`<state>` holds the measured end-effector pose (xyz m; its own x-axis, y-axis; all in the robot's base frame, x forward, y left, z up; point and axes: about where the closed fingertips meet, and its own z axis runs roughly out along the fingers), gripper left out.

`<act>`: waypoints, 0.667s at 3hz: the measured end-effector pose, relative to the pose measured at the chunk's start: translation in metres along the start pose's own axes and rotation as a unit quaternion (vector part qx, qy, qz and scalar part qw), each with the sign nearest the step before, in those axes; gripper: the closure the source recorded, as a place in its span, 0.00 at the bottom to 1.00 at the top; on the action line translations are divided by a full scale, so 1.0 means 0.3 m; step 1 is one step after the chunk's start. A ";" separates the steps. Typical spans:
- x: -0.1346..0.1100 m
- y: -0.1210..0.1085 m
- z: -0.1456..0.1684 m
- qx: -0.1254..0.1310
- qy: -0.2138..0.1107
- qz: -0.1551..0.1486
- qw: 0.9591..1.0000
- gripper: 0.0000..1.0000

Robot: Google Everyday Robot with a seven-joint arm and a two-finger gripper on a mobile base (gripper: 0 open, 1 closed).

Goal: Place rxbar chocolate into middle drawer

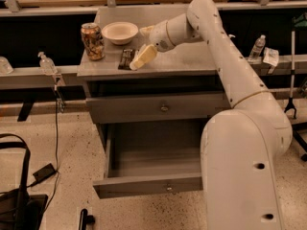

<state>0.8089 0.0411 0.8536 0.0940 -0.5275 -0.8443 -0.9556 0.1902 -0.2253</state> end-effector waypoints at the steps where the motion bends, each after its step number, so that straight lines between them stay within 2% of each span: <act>1: 0.008 -0.010 0.061 -0.014 -0.022 0.016 1.000 0.00; 2: 0.021 0.006 0.102 -0.030 -0.015 0.022 0.999 0.00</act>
Offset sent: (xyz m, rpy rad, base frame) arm 0.0146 0.0234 -0.0249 0.0201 0.0904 0.0461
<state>0.8163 0.0637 0.8330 0.0586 -0.4941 -0.8674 -0.9739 0.1627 -0.1585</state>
